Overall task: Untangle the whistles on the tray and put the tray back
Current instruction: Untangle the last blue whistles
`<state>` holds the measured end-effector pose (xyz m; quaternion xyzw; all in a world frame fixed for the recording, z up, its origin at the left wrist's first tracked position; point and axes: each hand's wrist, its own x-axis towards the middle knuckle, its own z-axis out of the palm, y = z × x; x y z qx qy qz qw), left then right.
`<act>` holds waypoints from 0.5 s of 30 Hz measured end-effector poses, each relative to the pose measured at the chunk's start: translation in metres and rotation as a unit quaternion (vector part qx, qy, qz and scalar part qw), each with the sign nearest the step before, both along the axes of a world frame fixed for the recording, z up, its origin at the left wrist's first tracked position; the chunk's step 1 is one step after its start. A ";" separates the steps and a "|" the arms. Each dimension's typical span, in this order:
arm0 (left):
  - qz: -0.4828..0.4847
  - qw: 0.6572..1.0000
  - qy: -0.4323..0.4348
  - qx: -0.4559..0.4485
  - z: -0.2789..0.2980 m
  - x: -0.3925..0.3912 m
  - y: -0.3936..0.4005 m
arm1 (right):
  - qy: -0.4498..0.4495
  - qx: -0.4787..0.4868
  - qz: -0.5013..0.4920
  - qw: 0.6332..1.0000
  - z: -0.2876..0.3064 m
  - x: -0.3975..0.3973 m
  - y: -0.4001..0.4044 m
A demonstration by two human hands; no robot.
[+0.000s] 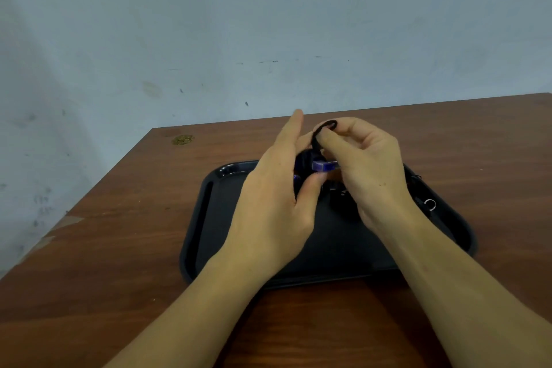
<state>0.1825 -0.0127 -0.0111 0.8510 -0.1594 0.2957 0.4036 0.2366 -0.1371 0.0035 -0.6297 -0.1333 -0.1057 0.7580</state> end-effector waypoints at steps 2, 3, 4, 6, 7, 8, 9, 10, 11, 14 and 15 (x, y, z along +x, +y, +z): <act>-0.005 0.999 0.025 0.024 0.000 -0.001 -0.004 | -0.010 -0.032 -0.012 0.999 0.001 0.002 -0.003; -0.011 0.999 0.038 0.033 -0.001 -0.002 -0.006 | -0.017 -0.060 -0.021 0.998 0.001 0.003 -0.005; -0.019 0.998 0.049 0.040 -0.002 -0.002 -0.008 | -0.026 -0.090 -0.030 0.995 0.001 0.004 -0.005; -0.027 0.997 0.062 0.043 -0.003 0.000 -0.009 | -0.057 -0.159 -0.054 0.984 0.001 0.003 -0.006; -0.028 0.997 0.067 0.040 -0.003 0.000 -0.009 | -0.076 -0.197 -0.067 0.975 0.001 0.001 -0.006; -0.028 0.996 0.076 0.031 -0.004 0.001 -0.007 | -0.093 -0.235 -0.077 0.964 0.002 0.000 -0.004; -0.030 0.996 0.085 0.017 -0.005 0.002 -0.006 | -0.109 -0.268 -0.083 0.954 0.002 -0.002 -0.004; -0.028 0.995 0.096 0.001 -0.006 0.003 -0.004 | -0.122 -0.294 -0.083 0.944 0.003 -0.003 -0.002; -0.023 0.994 0.107 -0.014 -0.006 0.003 -0.001 | -0.135 -0.310 -0.079 0.938 0.002 -0.005 -0.001; 0.000 0.996 0.084 -0.034 -0.005 0.008 0.005 | -0.191 -0.340 -0.077 0.918 0.000 -0.009 0.002; 0.004 0.997 0.067 -0.038 -0.005 0.009 0.008 | -0.215 -0.355 -0.081 0.906 -0.001 -0.010 0.003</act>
